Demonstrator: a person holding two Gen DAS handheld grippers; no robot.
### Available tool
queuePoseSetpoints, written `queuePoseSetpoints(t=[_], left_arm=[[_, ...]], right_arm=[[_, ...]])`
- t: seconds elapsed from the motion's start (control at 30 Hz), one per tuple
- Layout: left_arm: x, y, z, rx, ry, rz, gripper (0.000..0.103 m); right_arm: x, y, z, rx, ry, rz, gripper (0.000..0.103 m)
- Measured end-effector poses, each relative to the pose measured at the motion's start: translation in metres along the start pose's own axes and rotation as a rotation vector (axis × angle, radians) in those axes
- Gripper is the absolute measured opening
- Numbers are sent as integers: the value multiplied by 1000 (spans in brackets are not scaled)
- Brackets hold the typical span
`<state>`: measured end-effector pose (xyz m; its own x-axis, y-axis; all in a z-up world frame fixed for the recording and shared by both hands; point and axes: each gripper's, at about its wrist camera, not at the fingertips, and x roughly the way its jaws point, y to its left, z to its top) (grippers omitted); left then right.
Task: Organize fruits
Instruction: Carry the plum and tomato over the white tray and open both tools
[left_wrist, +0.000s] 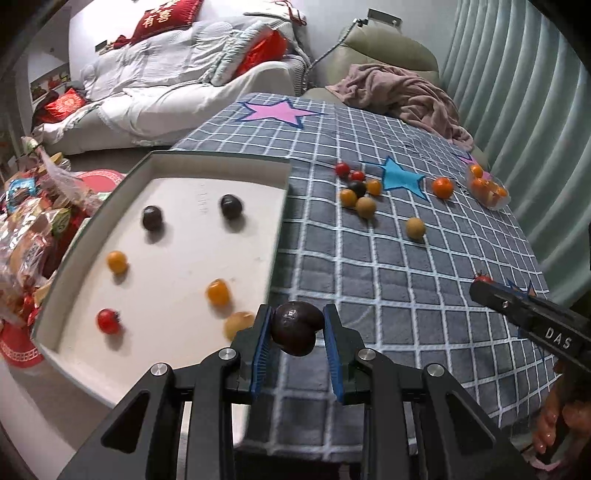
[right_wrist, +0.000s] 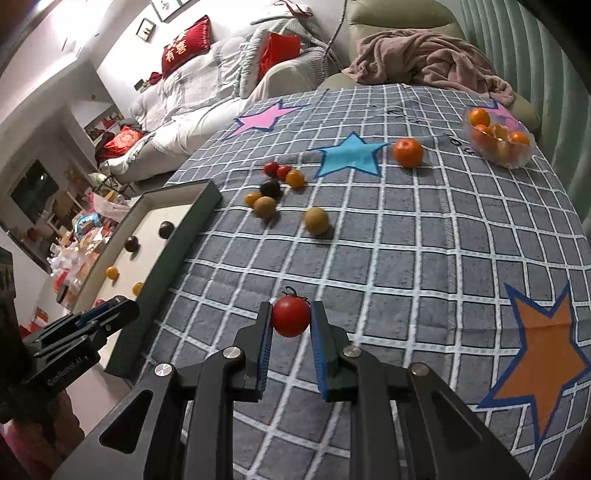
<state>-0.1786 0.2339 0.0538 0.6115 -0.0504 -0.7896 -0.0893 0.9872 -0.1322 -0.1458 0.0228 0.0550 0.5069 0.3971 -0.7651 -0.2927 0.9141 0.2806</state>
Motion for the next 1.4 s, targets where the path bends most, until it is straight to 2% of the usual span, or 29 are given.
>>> queuePoseSetpoints(t=[0.33,0.57,0.97,1.4], left_arm=[[-17,63,-4,-80,-22,65,29],[-14,89,6,-117,-22,77,29],[18,94,26,-105,32,121,29],[46,98,25,-94,94,161,29]], right_arm=[[7,51,11,-75,15,45,22],[23,95,26,-160,34,81,22],[78,160,53,-292,106,116,22],[130,173,56,-326,192,91,22]])
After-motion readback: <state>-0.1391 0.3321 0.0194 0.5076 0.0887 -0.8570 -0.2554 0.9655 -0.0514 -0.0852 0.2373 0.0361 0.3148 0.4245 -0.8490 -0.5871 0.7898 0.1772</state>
